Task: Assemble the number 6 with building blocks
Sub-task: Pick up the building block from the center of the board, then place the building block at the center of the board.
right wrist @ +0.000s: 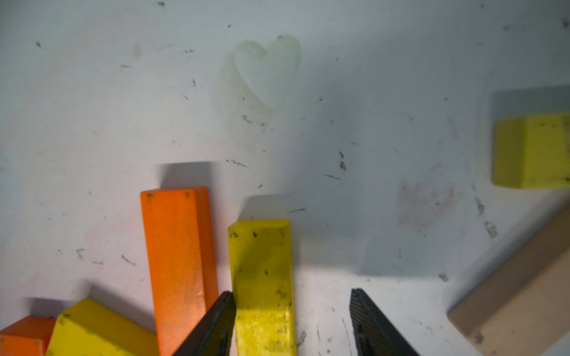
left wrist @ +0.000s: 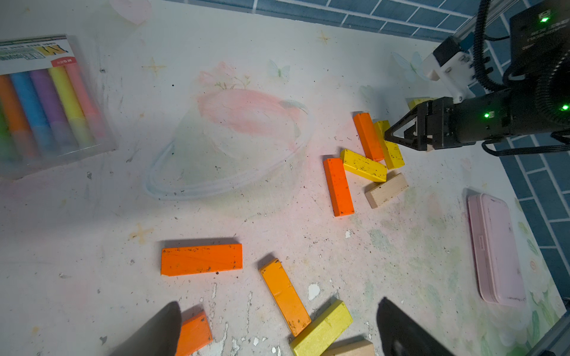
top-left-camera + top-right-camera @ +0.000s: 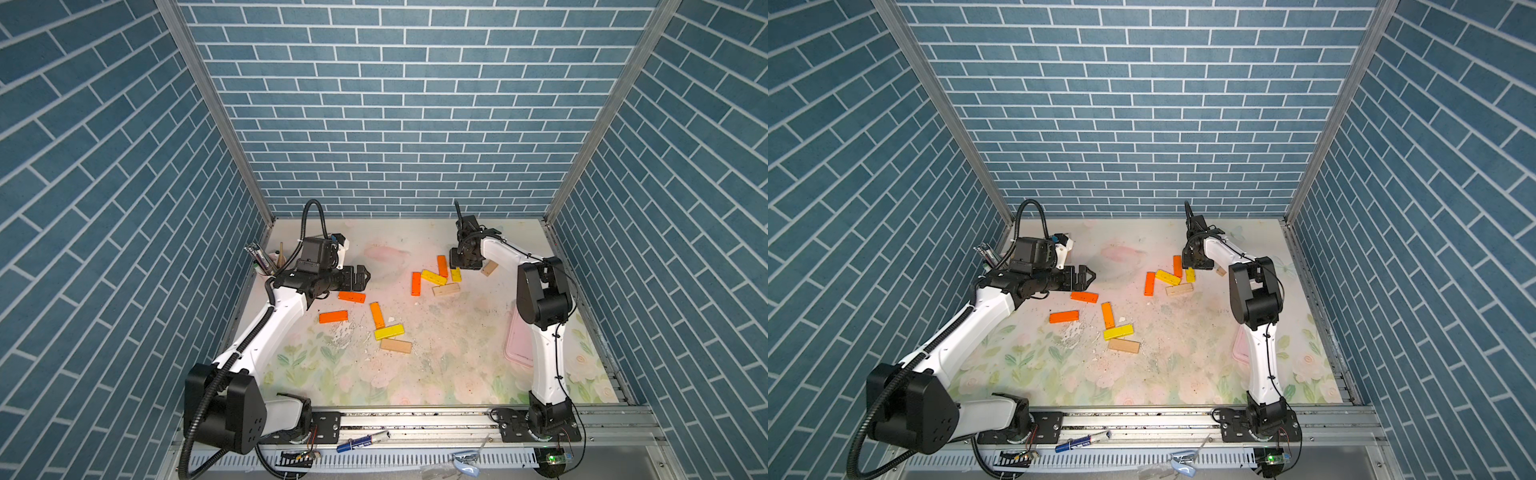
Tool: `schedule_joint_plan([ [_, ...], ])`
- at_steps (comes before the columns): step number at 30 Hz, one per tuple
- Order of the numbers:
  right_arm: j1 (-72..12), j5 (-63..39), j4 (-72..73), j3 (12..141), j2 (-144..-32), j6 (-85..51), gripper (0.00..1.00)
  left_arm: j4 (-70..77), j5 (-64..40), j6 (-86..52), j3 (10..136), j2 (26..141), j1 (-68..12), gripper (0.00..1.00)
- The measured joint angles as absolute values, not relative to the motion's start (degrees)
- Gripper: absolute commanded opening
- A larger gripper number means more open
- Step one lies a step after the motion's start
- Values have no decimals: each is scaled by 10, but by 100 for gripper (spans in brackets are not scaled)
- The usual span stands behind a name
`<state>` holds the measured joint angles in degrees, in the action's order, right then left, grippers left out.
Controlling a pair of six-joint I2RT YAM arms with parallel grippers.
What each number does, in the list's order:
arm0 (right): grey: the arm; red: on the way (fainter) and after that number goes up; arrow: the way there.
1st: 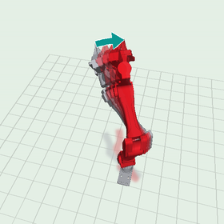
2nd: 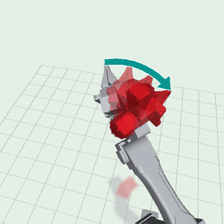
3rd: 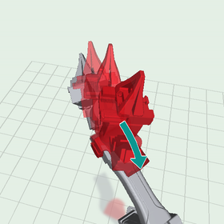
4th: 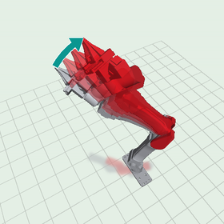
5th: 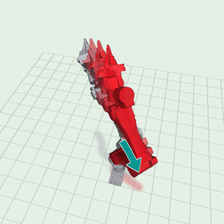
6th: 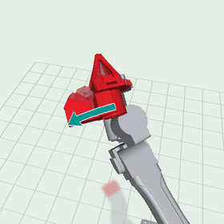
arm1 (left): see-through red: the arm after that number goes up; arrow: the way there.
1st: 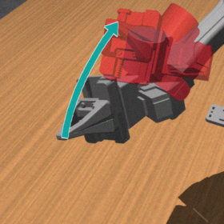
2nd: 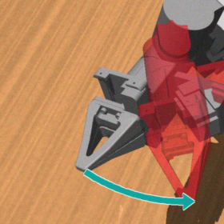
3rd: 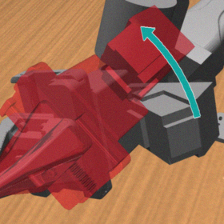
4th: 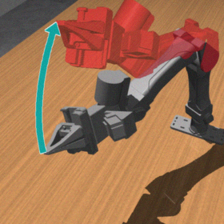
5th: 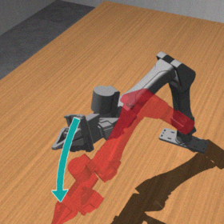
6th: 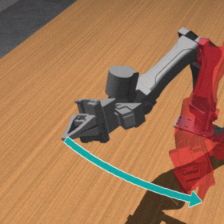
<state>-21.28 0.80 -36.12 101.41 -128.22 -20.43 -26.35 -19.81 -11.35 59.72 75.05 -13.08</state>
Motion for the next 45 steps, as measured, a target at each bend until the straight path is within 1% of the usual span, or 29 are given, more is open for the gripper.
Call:
schedule_joint_plan([
  [2, -215, 6, -365, 1023, -1290, -199, 58, -263, -198, -113, 597, 752, -131, 99],
  [12, -216, 20, -421, 1093, -1332, -198, 29, -263, -198, -114, 598, 758, -131, 99],
  [16, -212, 23, -431, 1112, -1338, -229, 24, -263, -199, -116, 598, 758, -131, 99],
  [22, -190, 34, -427, 1120, -1337, -325, 20, -262, -208, -123, 598, 758, -131, 99],
  [27, -163, 38, -400, 1100, -1329, -449, 10, -258, -213, -131, 598, 758, -131, 99],
  [31, -146, 46, -371, 1082, -1313, -580, 8, -256, -219, -138, 598, 758, -132, 99],
  [33, -146, 49, -361, 1081, -1310, -642, 6, -253, -222, -141, 598, 758, -132, 99],
  [36, -154, 50, -349, 1084, -1309, -730, 6, -249, -222, -146, 597, 758, -135, 99],
  [45, -198, 86, -358, 1116, -1313, -903, 6, -245, -223, -153, 597, 758, -141, 99],
])
